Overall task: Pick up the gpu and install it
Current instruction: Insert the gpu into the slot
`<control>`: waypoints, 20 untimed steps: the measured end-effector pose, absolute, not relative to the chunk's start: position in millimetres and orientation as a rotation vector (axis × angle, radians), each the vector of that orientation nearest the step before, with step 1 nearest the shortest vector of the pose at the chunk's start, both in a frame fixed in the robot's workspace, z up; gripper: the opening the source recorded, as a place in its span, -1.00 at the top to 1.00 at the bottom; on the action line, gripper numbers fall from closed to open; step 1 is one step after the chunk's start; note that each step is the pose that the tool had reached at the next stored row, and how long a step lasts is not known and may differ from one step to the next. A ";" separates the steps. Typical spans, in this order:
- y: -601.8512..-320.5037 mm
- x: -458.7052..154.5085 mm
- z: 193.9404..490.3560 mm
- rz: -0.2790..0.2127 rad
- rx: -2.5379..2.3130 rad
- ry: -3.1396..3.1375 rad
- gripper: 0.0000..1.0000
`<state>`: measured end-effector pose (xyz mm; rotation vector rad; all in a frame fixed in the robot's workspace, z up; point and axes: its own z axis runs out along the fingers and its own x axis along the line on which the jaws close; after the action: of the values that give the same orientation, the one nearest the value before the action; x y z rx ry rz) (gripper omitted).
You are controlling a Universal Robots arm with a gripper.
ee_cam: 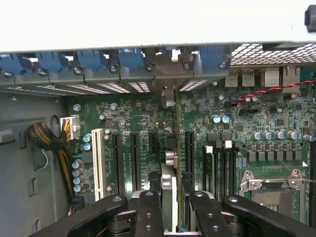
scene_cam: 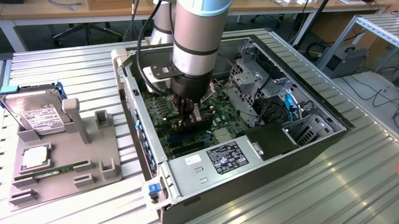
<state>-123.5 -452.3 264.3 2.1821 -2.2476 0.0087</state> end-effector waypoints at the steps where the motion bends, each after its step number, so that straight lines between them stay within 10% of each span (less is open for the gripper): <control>1: -451.9 -123.5 264.3 0.009 2.182 -2.248 0.47; 20: -446.9 -124.6 263.8 0.009 2.182 -2.247 0.47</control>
<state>-124.6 -446.9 263.8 2.1821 -2.2474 0.0090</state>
